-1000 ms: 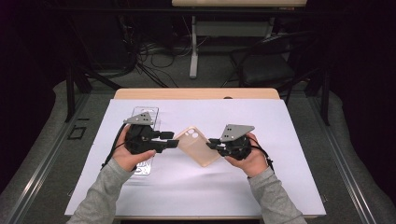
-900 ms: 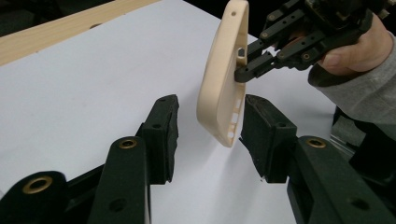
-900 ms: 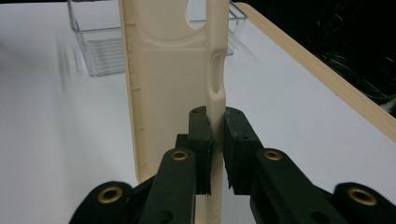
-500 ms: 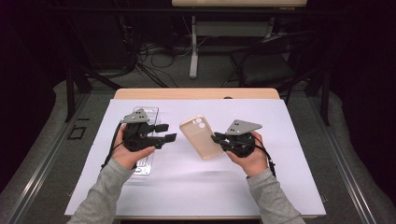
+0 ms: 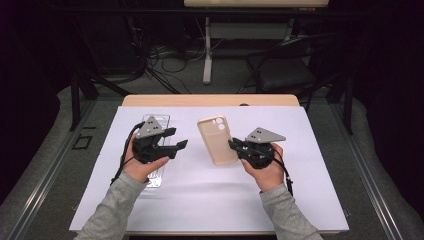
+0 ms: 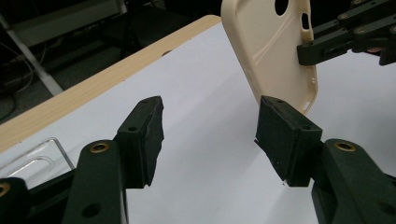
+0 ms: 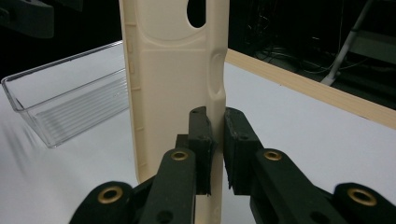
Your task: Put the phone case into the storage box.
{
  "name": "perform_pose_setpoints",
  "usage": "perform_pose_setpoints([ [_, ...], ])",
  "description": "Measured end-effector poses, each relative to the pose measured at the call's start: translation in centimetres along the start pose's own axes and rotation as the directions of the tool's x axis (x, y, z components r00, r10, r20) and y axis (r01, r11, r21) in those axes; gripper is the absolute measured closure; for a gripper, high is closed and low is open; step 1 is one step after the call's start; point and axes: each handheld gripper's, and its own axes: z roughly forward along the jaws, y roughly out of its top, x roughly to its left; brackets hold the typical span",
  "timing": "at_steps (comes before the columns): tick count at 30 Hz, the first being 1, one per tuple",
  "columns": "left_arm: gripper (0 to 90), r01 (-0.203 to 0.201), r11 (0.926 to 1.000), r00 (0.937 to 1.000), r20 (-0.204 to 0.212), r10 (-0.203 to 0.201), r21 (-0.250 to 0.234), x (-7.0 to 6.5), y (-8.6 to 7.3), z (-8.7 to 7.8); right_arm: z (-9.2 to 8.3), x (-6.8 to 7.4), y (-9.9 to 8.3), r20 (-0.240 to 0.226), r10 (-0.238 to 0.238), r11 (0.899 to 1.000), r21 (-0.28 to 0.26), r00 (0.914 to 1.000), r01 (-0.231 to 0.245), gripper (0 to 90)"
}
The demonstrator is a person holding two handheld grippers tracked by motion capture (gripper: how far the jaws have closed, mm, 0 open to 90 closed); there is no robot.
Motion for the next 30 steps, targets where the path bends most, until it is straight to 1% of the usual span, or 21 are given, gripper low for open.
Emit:
perform_pose_setpoints([
  [4, 41.0, -0.032, 0.9993, 0.9988, -0.039, 0.031, -0.016, -0.3, 0.1, -0.1, 0.2, 0.2, -0.2, 0.012, 0.023, 1.0, -0.001, 0.9997, -0.023, 82.6],
  [6, 40.2, -0.04, 0.9989, 0.9977, -0.056, 0.038, -0.026, -0.4, 0.2, -0.2, 0.4, 0.3, -0.3, 0.022, 0.031, 1.0, 0.001, 0.9993, -0.031, 82.6],
  [9, 39.9, -0.045, 0.9985, 0.9972, -0.061, 0.043, -0.03, -0.5, 0.2, -0.3, 0.5, 0.5, -0.5, 0.029, 0.037, 0.999, 0.0, 0.9989, -0.037, 82.6],
  [11, 39.8, -0.031, 0.999, 0.9983, -0.05, 0.029, -0.031, -0.6, 0.2, -0.3, 0.6, 0.7, -0.5, 0.039, 0.034, 0.999, -0.003, 0.9986, -0.034, 82.6],
  [12, 38.9, -0.028, 0.9991, 0.9987, -0.044, 0.026, -0.031, -0.5, 0.2, -0.3, 0.7, 0.8, -0.6, 0.039, 0.037, 0.999, -0.004, 0.9986, -0.037, 82.5],
  [13, 37.0, -0.027, 0.9992, 0.9986, -0.046, 0.026, -0.028, -0.6, 0.2, -0.2, 0.8, 0.9, -0.6, 0.036, 0.041, 0.999, -0.005, 0.9985, -0.04, 82.5],
  [15, 32.3, -0.025, 0.9994, 0.9981, -0.056, 0.024, -0.022, -0.6, 0.2, -0.1, 0.9, 1.2, -0.7, 0.04, 0.039, 0.999, -0.002, 0.9984, -0.039, 82.5],
  [18, 28.2, -0.032, 0.9993, 0.9964, -0.079, 0.031, -0.017, -0.6, 0.2, 0.0, 1.1, 1.6, -0.8, 0.039, 0.037, 0.999, -0.003, 0.9986, -0.037, 82.5],
  [20, 26.0, -0.038, 0.999, 0.9948, -0.095, 0.036, -0.022, -0.7, 0.2, 0.0, 1.3, 1.9, -0.9, 0.04, 0.031, 1.0, -0.001, 0.9987, -0.031, 82.5],
  [21, 25.5, -0.044, 0.9987, 0.9938, -0.103, 0.041, -0.024, -0.7, 0.2, 0.0, 1.3, 2.0, -0.9, 0.041, 0.031, 1.0, 0.003, 0.9987, -0.031, 82.5],
  [24, 25.5, -0.052, 0.9983, 0.9936, -0.102, 0.049, -0.028, -0.8, 0.3, -0.1, 1.5, 2.4, -1.0, 0.045, 0.031, 1.0, -0.002, 0.9985, -0.031, 82.5],
  [30, 25.8, -0.072, 0.9969, 0.9908, -0.117, 0.068, -0.033, -1.2, 0.4, 0.0, 1.7, 2.8, -1.2, 0.047, 0.035, 0.999, -0.002, 0.9983, -0.035, 82.5],
])
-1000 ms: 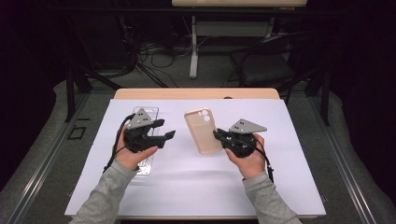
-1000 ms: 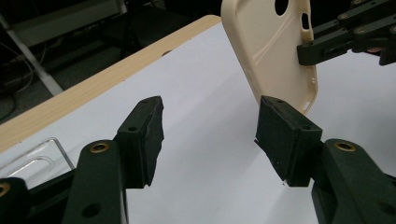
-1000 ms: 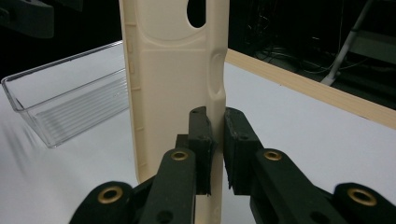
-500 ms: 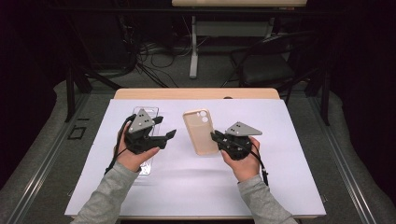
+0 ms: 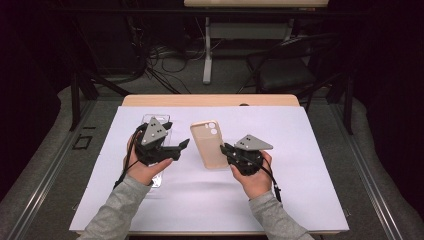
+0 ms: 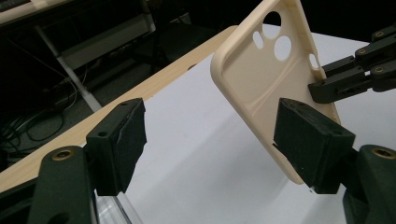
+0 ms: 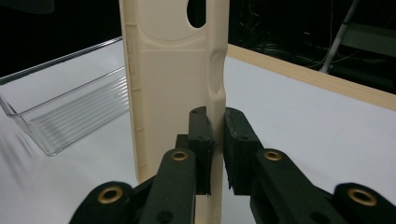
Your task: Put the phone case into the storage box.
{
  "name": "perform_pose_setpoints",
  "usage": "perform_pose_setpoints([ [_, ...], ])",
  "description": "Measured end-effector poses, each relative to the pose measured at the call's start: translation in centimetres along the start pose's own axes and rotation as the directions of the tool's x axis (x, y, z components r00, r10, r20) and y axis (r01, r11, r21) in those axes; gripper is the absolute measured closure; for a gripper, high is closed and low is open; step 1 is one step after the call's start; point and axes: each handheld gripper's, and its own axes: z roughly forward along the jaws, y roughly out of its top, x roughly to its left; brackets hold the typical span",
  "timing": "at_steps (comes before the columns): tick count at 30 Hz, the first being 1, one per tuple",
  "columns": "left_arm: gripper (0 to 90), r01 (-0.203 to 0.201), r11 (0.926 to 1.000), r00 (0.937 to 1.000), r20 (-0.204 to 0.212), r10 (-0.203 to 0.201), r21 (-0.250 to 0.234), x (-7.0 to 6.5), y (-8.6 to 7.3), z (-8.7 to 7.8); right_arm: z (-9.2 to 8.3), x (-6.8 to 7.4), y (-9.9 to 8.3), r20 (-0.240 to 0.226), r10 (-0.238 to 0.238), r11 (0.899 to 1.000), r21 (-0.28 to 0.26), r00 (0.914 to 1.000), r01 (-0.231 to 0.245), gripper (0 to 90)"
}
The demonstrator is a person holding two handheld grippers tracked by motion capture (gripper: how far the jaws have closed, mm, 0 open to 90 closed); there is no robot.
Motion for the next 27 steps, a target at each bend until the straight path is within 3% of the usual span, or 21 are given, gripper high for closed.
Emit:
perform_pose_setpoints([
  [27, 37.0, -0.054, 0.9982, 0.9976, -0.042, 0.055, 0.025, -0.9, 0.1, 0.1, 0.3, 2.1, -0.3, 0.005, -0.02, 1.0, 0.014, 0.9998, 0.02, 82.6],
])
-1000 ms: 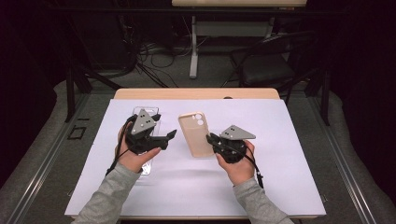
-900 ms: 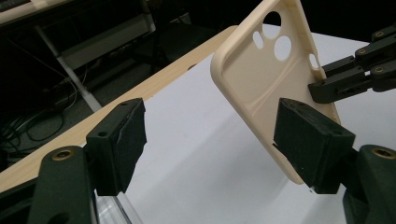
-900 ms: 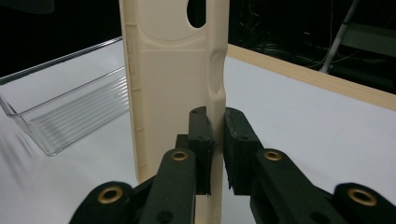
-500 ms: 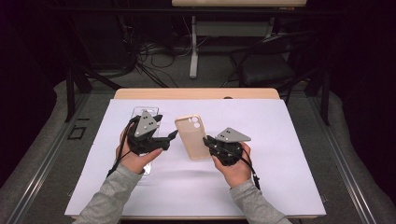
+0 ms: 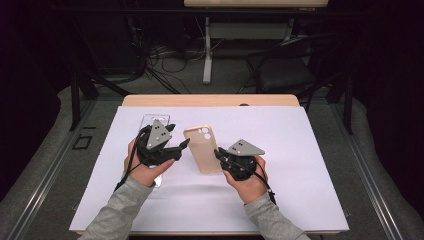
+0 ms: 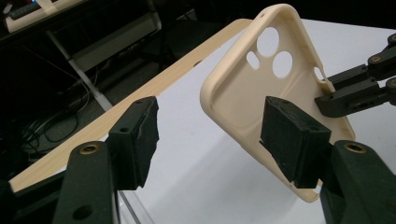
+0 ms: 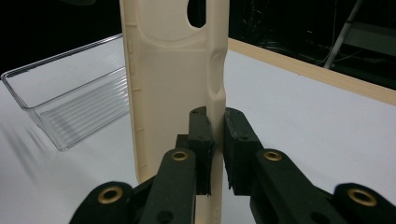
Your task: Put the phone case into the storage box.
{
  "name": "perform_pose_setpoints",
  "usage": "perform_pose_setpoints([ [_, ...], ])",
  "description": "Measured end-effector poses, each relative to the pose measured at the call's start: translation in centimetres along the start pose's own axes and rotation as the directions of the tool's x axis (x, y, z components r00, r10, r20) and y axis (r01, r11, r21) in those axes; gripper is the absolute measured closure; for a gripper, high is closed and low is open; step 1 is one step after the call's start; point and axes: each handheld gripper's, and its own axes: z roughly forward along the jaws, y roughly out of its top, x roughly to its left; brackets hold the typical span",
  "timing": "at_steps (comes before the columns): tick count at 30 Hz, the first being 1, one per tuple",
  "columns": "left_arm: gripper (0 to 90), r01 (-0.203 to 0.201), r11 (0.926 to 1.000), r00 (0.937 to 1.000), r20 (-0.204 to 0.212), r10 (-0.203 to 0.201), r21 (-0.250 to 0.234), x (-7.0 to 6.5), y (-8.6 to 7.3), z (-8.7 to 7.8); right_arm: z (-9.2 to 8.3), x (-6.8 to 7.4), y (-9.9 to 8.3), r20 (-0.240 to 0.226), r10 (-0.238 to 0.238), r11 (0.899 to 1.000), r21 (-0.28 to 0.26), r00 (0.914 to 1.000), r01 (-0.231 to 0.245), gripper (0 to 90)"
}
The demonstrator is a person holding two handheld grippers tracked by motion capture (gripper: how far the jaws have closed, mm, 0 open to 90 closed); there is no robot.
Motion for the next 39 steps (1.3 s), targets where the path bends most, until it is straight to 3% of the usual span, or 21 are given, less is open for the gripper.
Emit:
perform_pose_setpoints([
  [19, 46.1, -0.034, 0.9988, 0.998, -0.052, 0.035, 0.036, -0.3, -0.1, 0.1, 0.3, 0.8, -0.3, -0.017, -0.012, 1.0, 0.011, 0.9998, 0.012, 82.5],
  [39, 61.8, -0.072, 0.9945, 0.9959, -0.05, 0.076, 0.076, -0.5, -0.3, 0.3, 0.5, 1.2, -0.4, -0.03, -0.022, 1.0, 0.016, 0.9993, 0.022, 82.5],
])
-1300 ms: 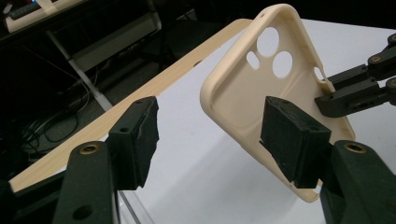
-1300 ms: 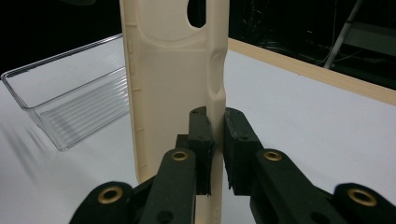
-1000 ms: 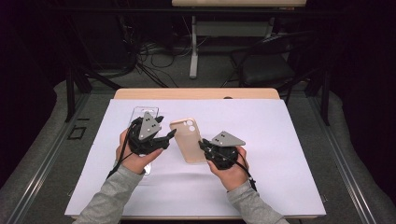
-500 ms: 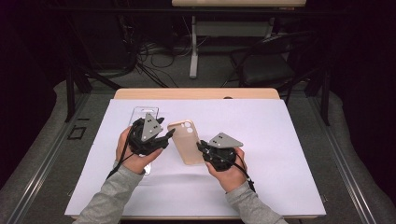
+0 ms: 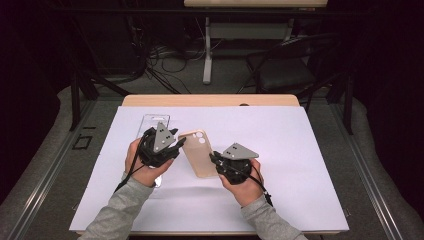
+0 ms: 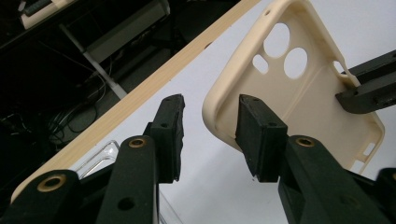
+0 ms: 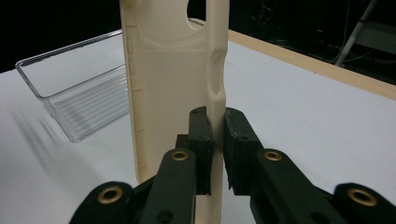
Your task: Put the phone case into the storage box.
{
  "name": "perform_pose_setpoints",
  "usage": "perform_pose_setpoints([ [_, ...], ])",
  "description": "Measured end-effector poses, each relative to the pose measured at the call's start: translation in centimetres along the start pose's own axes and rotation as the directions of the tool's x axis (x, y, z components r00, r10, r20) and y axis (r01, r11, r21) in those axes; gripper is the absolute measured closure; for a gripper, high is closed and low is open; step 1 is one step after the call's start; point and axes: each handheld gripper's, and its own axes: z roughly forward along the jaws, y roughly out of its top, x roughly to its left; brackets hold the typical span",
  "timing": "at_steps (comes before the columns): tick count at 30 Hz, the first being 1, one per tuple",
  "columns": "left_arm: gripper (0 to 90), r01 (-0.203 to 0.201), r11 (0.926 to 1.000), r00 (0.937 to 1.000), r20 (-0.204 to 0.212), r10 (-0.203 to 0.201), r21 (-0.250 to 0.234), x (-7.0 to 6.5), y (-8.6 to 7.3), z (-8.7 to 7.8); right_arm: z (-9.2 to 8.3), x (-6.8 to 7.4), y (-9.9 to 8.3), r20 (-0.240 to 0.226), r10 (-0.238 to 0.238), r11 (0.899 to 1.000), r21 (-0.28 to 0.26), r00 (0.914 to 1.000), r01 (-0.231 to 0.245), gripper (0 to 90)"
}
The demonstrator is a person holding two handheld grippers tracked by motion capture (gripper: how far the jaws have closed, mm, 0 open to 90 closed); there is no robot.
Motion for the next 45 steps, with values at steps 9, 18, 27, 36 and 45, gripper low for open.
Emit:
perform_pose_setpoints([
  [9, 69.0, -0.033, 0.9994, 0.9994, -0.003, 0.033, 0.011, -0.2, 0.07, -0.01, 0.11, 0.07, -0.07, -0.009, 0.0, 1.0, 0.002, 1.0, 0.0, 82.5],
  [18, 74.0, -0.05, 0.9985, 0.9987, -0.006, 0.051, 0.021, -0.33, 0.09, 0.0, 0.14, 0.13, -0.1, -0.013, -0.001, 1.0, 0.006, 0.9999, 0.001, 82.5],
  [27, 76.5, -0.062, 0.9978, 0.998, -0.012, 0.062, 0.023, -0.34, 0.08, 0.0, 0.24, 0.2, -0.15, -0.02, 0.001, 1.0, 0.01, 0.9998, -0.001, 82.6],
  [36, 78.3, -0.063, 0.9976, 0.9979, -0.009, 0.064, 0.028, -0.19, 0.0, 0.04, 0.26, 0.2, -0.16, -0.024, 0.006, 1.0, 0.012, 0.9997, -0.006, 82.6],
  [45, 79.7, -0.064, 0.9975, 0.9979, -0.004, 0.065, 0.03, -0.04, -0.05, 0.0, 0.28, 0.24, -0.2, -0.029, 0.009, 1.0, 0.012, 0.9995, -0.008, 82.5],
])
